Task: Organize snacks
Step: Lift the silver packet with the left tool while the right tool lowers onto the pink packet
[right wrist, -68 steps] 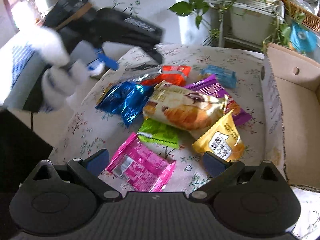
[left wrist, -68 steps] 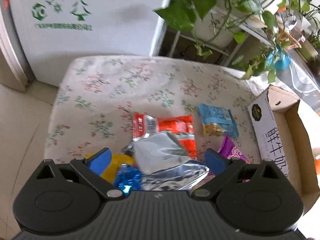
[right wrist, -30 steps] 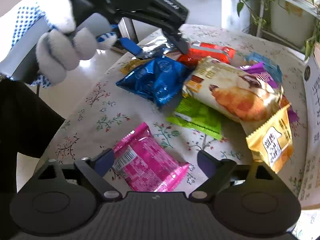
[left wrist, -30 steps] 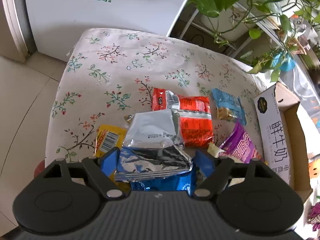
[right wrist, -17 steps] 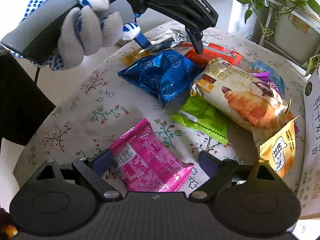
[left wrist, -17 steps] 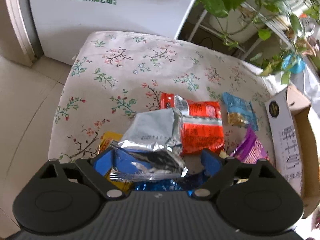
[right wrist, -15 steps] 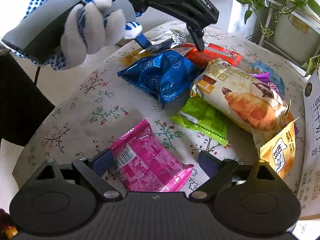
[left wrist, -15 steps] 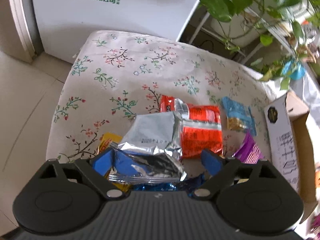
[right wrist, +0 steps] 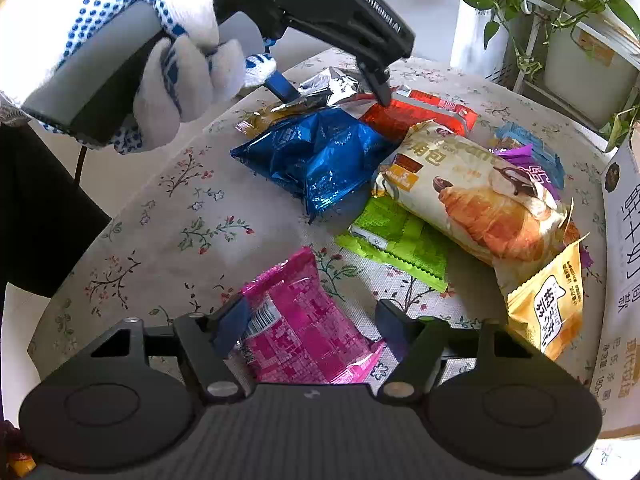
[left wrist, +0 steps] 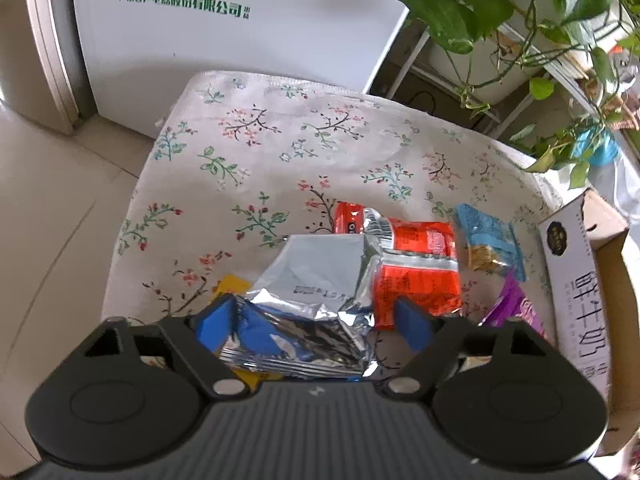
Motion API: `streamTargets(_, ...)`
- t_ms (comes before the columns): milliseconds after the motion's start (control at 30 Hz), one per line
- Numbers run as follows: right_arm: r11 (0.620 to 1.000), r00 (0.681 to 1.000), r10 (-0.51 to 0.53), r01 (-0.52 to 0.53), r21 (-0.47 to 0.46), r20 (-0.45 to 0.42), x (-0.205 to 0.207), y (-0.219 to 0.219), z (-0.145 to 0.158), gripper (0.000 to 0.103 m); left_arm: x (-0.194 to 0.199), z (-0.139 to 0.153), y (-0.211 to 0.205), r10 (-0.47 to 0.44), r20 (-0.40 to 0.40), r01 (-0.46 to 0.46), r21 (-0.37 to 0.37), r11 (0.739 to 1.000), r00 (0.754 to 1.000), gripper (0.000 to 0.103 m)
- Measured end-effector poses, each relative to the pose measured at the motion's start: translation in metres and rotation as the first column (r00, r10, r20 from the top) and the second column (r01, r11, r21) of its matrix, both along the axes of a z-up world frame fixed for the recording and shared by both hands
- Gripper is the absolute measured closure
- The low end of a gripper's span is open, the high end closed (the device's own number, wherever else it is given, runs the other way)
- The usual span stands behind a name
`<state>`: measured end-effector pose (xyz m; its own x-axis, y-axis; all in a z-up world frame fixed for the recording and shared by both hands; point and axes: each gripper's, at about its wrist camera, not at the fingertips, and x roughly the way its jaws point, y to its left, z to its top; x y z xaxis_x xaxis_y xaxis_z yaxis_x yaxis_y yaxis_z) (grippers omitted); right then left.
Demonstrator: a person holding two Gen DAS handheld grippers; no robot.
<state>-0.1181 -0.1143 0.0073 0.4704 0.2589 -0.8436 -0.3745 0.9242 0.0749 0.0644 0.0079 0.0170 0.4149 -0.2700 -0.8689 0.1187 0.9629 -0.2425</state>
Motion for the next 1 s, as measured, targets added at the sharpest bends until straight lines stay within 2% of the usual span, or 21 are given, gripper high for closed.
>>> streamTargets(33,1.000,1.000,-0.003,0.003,0.001,0.002,0.000,0.000,0.001,0.033,-0.001,0.000,0.000,-0.005,0.008,0.004,0.012,1.000,1.000,0.031)
streamTargets(133,0.999,1.000,-0.028,0.028,0.026,0.003,0.002,-0.005,0.005,0.043,-0.005,0.000,0.003,-0.022,0.032,0.021,0.028,0.999,0.999,0.036)
streamTargets(233,0.998,0.999,-0.050,0.049,0.038,0.009,0.003,-0.009,0.009,0.053,-0.009,0.000,0.006,-0.027,0.048,0.025,0.038,0.999,0.998,0.037)
streamTargets(367,0.994,0.996,-0.084,0.084,0.063,-0.008,0.006,-0.015,0.009,0.058,-0.014,0.002,0.011,-0.018,0.053,0.016,0.035,0.999,0.998,0.037)
streamTargets(500,0.995,0.999,-0.053,0.053,0.083,-0.008,0.004,-0.019,0.011,0.050,-0.017,0.003,0.018,-0.011,0.043,0.010,0.019,1.000,0.999,0.037)
streamTargets(567,0.995,1.000,-0.017,0.017,0.093,0.001,0.002,-0.022,0.014,0.037,-0.018,0.005,0.022,-0.011,0.035,0.011,0.008,1.000,0.999,0.037)
streamTargets(600,0.995,1.000,-0.002,0.001,0.104,0.007,0.001,-0.024,0.016,0.026,-0.019,0.006,0.024,-0.017,0.029,0.017,0.004,1.000,0.999,0.037)
streamTargets(633,0.994,1.000,0.011,-0.013,0.112,0.018,0.000,-0.024,0.018,0.020,-0.019,0.007,0.025,-0.025,0.028,0.025,0.006,1.000,0.999,0.037)
streamTargets(700,0.993,0.999,0.042,-0.045,0.111,0.027,-0.002,-0.023,0.018,0.015,-0.021,0.008,0.027,-0.038,0.032,0.037,0.023,0.999,0.999,0.037)
streamTargets(833,0.994,0.996,0.091,-0.091,0.061,-0.007,-0.003,-0.014,0.009,0.015,-0.026,0.008,0.029,-0.066,0.041,0.064,0.050,0.997,0.997,0.037)
streamTargets(1000,0.983,0.984,0.173,-0.175,-0.046,-0.046,-0.013,0.006,0.003,0.018,-0.032,0.009,0.033,-0.091,0.032,0.090,0.037,0.995,0.995,0.036)
